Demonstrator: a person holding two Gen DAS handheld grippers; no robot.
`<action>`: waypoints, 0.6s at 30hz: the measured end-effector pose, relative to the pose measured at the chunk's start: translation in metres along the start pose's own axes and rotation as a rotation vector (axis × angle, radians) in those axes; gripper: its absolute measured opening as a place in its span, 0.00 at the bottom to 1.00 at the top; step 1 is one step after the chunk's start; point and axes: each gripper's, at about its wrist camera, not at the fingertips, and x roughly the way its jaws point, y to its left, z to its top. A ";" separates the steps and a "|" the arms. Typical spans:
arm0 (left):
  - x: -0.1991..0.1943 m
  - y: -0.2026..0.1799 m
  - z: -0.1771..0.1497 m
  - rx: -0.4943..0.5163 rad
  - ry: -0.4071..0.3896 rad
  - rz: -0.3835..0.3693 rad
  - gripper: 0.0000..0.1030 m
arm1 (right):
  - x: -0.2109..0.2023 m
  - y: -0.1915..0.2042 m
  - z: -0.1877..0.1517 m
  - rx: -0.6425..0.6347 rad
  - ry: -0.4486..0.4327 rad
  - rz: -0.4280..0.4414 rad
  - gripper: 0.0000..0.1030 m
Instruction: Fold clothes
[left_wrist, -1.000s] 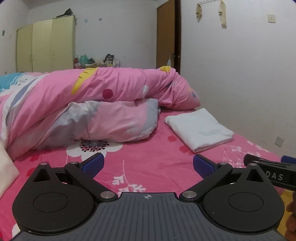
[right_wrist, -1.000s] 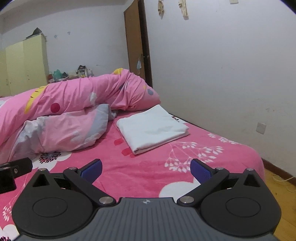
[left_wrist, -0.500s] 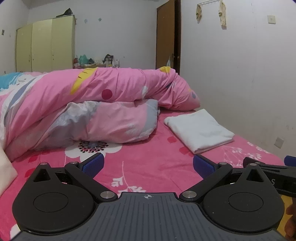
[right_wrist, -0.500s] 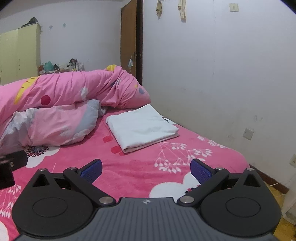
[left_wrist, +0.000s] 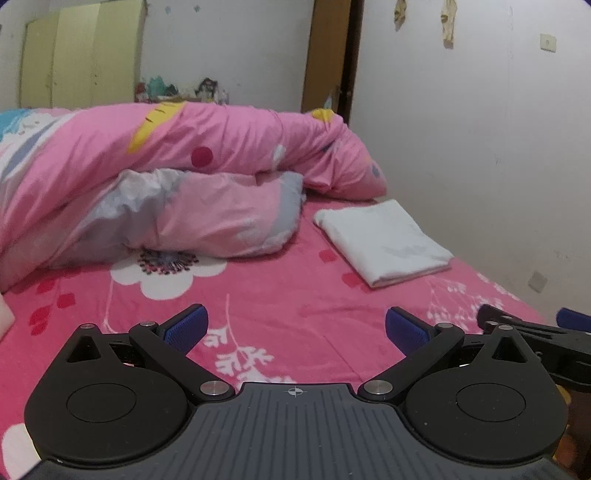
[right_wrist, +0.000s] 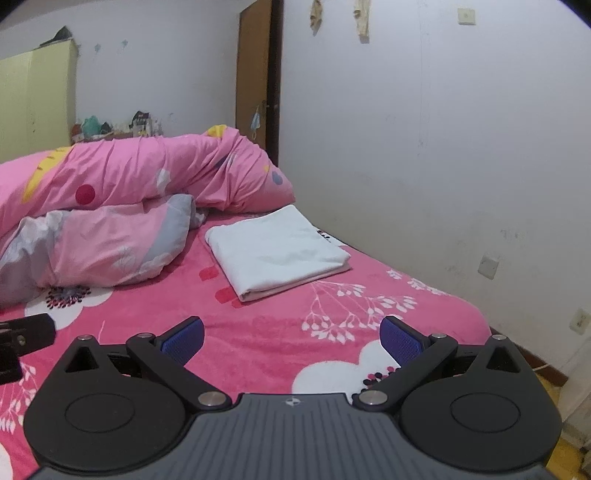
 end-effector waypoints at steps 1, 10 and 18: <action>0.000 0.000 -0.001 -0.001 0.006 -0.003 1.00 | -0.001 0.002 0.000 -0.009 -0.001 -0.003 1.00; -0.003 -0.003 -0.003 0.004 0.009 0.004 1.00 | -0.003 0.008 -0.002 -0.056 -0.005 0.005 1.00; -0.002 -0.002 -0.001 0.002 0.013 0.010 1.00 | -0.002 0.009 -0.002 -0.064 -0.002 0.011 1.00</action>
